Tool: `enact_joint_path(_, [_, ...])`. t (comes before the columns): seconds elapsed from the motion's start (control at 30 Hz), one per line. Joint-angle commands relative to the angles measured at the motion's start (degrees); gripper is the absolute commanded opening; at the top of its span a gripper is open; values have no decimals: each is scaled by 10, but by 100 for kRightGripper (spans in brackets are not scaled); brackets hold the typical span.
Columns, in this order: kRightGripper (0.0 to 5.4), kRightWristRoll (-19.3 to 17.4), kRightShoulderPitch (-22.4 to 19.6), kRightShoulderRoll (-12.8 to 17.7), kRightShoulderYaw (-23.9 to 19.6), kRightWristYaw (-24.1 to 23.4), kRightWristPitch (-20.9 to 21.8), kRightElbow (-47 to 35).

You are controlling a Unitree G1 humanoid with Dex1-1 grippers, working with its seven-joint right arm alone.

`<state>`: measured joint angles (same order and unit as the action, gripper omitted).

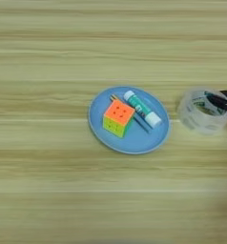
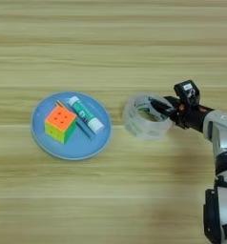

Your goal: Move the objects on the table

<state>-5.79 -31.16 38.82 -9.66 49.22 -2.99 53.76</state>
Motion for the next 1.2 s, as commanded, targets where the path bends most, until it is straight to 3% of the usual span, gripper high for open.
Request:
enact_joint_path(0.03, [153, 1, -43, 37, -8, -12, 11, -20])
enact_joint_path(0.77, [152, 12, -82, 80, -19, -35, 39, 60])
enact_joint_path(1.1, [152, 17, -80, 71, -16, -28, 47, 67])
enact_joint_path(1.2, [207, 17, -80, 70, -16, -25, 47, 66])
